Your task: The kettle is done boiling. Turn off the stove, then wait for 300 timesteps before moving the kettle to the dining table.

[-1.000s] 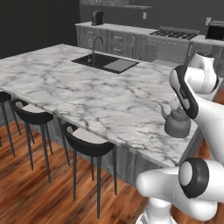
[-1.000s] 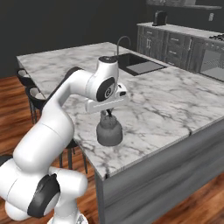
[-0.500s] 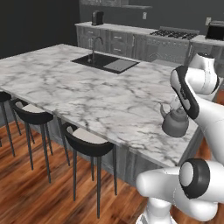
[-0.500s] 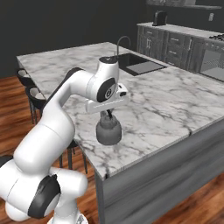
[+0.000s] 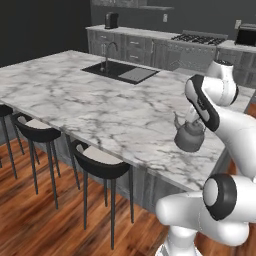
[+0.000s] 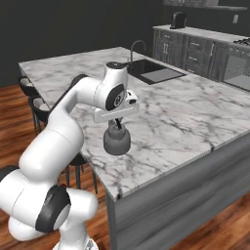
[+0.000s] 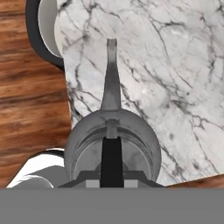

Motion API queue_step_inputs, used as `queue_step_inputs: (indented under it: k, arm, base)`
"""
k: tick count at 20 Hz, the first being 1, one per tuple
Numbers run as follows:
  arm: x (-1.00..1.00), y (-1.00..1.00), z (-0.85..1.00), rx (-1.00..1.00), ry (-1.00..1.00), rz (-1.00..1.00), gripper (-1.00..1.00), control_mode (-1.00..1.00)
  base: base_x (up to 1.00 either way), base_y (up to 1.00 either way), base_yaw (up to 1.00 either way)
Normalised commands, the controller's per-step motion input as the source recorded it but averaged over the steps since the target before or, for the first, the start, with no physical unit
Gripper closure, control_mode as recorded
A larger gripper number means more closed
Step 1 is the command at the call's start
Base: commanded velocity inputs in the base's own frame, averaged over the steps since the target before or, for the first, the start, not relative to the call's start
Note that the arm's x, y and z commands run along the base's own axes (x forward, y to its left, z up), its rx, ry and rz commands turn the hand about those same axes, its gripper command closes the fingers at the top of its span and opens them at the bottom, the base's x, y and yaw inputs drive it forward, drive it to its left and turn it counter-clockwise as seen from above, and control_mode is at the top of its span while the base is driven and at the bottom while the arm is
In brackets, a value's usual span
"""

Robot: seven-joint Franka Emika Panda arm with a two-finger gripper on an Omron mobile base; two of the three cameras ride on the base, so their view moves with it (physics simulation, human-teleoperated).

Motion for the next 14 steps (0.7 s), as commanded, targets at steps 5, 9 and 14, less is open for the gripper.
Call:
queue_step_inputs:
  k: [5, 9, 14]
  arm:
    - [0.24, 0.31, 0.00, 0.00, 0.00, 0.00, 1.00, -1.00]
    - [0.27, 0.35, 0.00, -0.03, 0.00, 0.00, 1.00, -1.00]
    - [0.35, 0.30, -0.06, -0.02, 0.00, 0.00, 1.00, -1.00]
  base:
    - [0.00, 0.00, 0.00]
    - [0.00, 0.00, 0.00]
    - [0.00, 0.00, 0.00]
